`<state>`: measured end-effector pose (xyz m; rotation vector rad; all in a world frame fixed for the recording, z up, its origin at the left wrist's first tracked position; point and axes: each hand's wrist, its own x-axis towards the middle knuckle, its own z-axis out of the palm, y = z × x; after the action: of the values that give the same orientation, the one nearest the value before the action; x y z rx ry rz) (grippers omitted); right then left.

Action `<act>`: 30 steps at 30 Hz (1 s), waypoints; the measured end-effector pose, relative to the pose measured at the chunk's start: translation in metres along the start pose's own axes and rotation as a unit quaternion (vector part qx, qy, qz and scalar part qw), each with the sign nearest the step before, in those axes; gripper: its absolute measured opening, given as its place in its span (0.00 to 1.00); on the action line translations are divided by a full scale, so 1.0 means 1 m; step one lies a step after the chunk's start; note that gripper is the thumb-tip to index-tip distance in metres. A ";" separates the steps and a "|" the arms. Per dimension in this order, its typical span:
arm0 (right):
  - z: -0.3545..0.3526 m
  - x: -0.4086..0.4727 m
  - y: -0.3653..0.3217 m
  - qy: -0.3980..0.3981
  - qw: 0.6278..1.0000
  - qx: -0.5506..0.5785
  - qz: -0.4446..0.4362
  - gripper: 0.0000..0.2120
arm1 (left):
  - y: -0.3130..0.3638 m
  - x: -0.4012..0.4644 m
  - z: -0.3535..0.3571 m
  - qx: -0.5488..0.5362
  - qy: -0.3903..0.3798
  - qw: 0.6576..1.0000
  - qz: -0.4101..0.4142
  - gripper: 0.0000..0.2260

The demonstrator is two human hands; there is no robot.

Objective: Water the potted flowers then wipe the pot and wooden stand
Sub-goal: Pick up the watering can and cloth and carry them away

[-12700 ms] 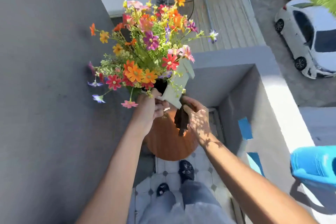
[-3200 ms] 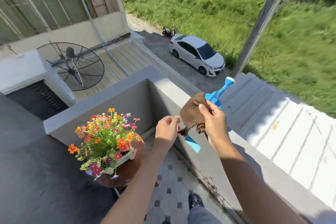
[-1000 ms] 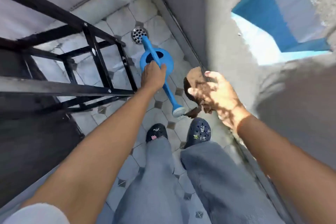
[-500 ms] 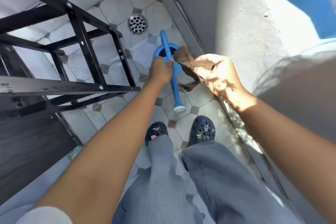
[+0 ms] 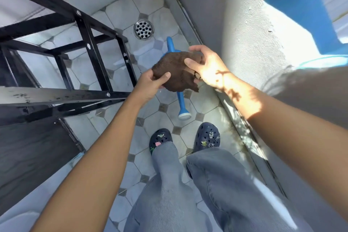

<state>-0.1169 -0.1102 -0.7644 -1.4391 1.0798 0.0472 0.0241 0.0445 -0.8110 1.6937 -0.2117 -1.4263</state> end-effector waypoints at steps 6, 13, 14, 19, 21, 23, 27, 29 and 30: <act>0.007 0.055 0.005 0.038 0.997 -0.066 -0.011 0.14 | -0.001 0.031 0.006 -0.037 0.064 0.997 -0.016 0.12; 0.013 0.075 0.037 0.041 0.968 -0.247 0.008 0.23 | -0.012 0.049 0.015 0.244 0.087 0.959 -0.114 0.42; 0.015 0.072 0.041 0.045 0.966 -0.255 0.000 0.24 | -0.012 0.046 0.021 0.251 0.084 0.961 -0.081 0.41; 0.036 0.066 0.053 0.050 0.988 -0.142 -0.022 0.22 | -0.018 0.039 0.047 0.274 0.043 0.960 0.031 0.32; 0.040 0.071 0.054 0.084 0.992 -0.097 0.015 0.14 | -0.016 0.038 0.049 0.281 0.073 0.955 0.057 0.30; 0.040 0.075 0.052 0.128 0.989 -0.045 0.054 0.08 | -0.016 0.038 0.049 0.305 0.086 0.945 0.079 0.28; 0.037 0.075 0.050 0.188 0.976 -0.077 0.083 0.07 | -0.019 0.034 0.051 0.373 0.096 0.917 0.106 0.26; 0.037 0.069 0.053 0.180 0.973 -0.108 0.096 0.09 | -0.020 0.031 0.050 0.410 0.062 0.905 0.094 0.29; 0.036 0.064 0.054 0.160 0.975 -0.112 0.102 0.11 | -0.020 0.027 0.051 0.432 0.040 0.898 0.079 0.31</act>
<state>-0.0945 -0.1062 -0.8525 -1.5660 1.5269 0.0887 -0.0190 0.0133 -0.8414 2.3542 -1.0370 -1.1968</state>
